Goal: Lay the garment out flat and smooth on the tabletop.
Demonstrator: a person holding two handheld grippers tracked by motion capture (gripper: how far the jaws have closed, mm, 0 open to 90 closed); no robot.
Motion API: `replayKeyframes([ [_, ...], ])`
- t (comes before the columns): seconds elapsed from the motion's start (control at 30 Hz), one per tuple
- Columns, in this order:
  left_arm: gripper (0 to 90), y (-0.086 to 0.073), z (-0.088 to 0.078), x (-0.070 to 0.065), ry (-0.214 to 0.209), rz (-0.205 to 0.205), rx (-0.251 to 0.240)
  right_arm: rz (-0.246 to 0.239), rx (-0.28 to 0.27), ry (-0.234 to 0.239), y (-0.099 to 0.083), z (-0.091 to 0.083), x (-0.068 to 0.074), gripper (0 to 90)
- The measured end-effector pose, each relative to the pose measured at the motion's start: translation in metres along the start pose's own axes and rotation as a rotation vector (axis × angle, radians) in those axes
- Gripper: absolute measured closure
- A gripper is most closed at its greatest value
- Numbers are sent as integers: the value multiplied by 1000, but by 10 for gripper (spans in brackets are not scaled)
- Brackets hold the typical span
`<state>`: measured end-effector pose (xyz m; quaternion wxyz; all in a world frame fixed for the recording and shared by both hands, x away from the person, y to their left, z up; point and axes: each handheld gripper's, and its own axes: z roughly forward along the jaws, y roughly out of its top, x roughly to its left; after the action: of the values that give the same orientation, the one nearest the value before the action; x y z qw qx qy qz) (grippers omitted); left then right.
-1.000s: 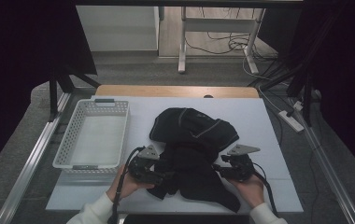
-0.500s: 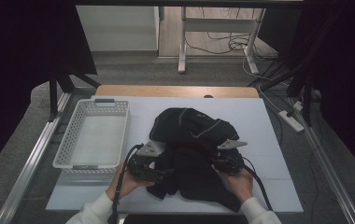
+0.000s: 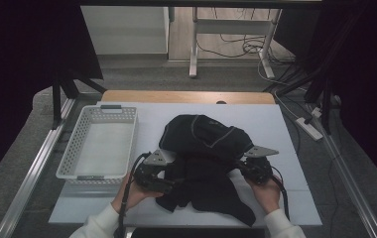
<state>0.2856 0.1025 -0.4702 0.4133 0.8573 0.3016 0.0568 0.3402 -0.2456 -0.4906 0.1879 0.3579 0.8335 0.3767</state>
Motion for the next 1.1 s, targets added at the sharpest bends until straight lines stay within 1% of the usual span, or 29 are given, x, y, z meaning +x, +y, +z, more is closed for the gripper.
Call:
replayKeyframes([
  [0.1, 336, 0, 0, 0, 3, 1, -1, -2, -15, -25, 1, -9, -5, 883],
  [0.2, 336, 0, -1, 1, 4, 1, -1, 12, -37, -48, 3, -19, -11, 884],
  [0.33, 336, 0, -2, 1, 7, 0, -4, 33, -88, -87, 8, -39, -24, 883],
  [0.43, 336, 1, -2, 1, 10, 0, -5, 46, -103, -105, 7, -47, -31, 883],
  [0.5, 335, 1, -2, 1, 13, 0, -7, 54, -96, -103, 4, -47, -34, 881],
  [0.57, 331, 1, -3, 2, 18, -4, -10, 65, -68, -88, -1, -42, -34, 866],
  [0.6, 328, 1, -3, 2, 24, -7, -12, 64, -55, -86, -3, -39, -34, 828],
  [0.63, 324, 1, -3, 3, 28, -7, -12, 63, -46, -85, -4, -37, -32, 744],
  [0.67, 320, 1, -4, 4, 33, -14, -18, 63, -47, -97, -4, -37, -31, 663],
  [0.7, 317, 2, -5, 5, 38, -17, -20, 64, -60, -106, -4, -39, -29, 626],
  [0.8, 313, 3, -6, 8, 50, -29, -29, 82, -112, -75, 0, -53, -22, 528],
  [0.87, 311, 5, -7, 9, 56, -35, -37, 70, -122, -47, 1, -59, -15, 502],
  [0.9, 309, 6, -7, 9, 59, -35, -38, 56, -116, -29, 1, -61, -9, 487],
  [1.03, 306, 8, -9, 11, 70, -42, -48, 7, -84, 21, -6, -64, 13, 475],
  [1.1, 306, 8, -9, 12, 71, -44, -51, -28, -61, 59, -11, -64, 26, 466],
])
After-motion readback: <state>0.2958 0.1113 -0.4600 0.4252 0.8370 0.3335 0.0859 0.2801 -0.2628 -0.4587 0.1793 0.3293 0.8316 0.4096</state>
